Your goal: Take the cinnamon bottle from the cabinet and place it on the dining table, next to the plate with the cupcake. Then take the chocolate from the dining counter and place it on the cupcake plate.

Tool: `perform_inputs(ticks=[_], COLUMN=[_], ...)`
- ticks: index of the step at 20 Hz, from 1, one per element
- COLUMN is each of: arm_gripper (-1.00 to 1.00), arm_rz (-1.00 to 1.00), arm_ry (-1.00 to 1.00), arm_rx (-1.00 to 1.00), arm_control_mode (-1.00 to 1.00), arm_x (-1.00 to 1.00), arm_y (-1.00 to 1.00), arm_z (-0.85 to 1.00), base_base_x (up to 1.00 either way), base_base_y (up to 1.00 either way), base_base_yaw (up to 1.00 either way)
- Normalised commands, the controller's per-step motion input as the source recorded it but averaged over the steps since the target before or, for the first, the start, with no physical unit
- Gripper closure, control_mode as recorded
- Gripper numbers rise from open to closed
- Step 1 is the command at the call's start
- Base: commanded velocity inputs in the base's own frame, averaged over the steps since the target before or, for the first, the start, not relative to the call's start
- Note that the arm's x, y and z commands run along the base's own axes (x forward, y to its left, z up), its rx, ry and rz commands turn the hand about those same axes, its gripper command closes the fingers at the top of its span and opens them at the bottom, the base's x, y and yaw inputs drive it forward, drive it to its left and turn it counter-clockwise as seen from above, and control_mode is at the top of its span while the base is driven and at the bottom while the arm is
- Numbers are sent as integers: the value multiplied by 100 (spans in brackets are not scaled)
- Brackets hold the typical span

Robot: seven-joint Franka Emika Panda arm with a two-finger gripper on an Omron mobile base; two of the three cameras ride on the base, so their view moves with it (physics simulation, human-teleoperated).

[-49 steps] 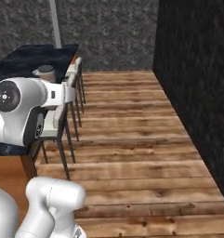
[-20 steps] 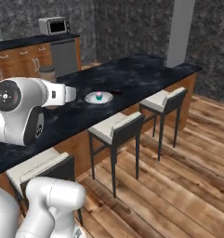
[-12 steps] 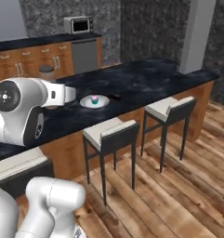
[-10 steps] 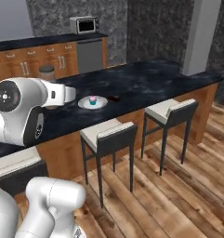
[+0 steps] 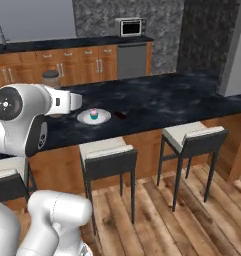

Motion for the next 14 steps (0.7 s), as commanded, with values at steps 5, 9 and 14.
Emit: perform_inputs(ticks=[5,9,14], arm_gripper=[100,100,100], arm_rz=[0,0,0], arm_ry=[0,0,0], arm_rx=[0,0,0], arm_control_mode=[100,100,100], arm_x=[0,0,0], arm_y=[0,0,0], arm_z=[0,0,0], base_base_x=[51,50,86], base_base_y=[-77,-44,-21], base_base_yaw=[54,43,29])
